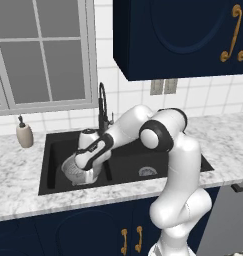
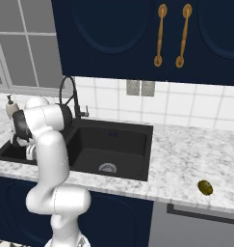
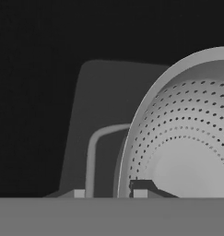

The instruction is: Put the colander in the sink, put the kiwi in the colander, and turn on the sink faucet and pour water over the colander.

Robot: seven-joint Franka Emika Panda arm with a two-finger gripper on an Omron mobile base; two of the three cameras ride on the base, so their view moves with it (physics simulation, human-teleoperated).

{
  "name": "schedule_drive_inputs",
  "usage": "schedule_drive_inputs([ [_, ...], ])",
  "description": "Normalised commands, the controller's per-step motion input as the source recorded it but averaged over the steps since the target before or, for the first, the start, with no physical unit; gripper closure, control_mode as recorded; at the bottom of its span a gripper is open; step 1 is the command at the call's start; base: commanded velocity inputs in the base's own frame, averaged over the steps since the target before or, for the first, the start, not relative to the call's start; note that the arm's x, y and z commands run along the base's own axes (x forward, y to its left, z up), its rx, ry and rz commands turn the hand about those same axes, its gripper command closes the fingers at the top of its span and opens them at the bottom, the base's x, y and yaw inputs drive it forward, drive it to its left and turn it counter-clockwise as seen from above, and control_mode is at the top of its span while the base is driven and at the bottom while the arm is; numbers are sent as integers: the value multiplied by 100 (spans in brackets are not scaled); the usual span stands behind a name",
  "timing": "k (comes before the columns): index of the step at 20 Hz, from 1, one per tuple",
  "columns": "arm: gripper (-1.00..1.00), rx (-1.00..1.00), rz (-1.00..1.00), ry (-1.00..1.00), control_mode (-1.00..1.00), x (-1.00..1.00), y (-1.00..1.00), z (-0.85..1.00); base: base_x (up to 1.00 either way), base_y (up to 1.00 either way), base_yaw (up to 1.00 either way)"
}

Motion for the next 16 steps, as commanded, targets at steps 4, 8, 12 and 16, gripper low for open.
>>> schedule_drive_inputs([
  [4,100,12,0,0,-100,8,-11,-11,0,0,0],
  [8,100,8,0,-2,-100,20,-3,-15,0,0,0],
  [12,100,8,0,-3,-100,24,-5,-18,0,0,0],
  [16,100,6,0,-4,-100,22,-14,-27,0,0,0],
])
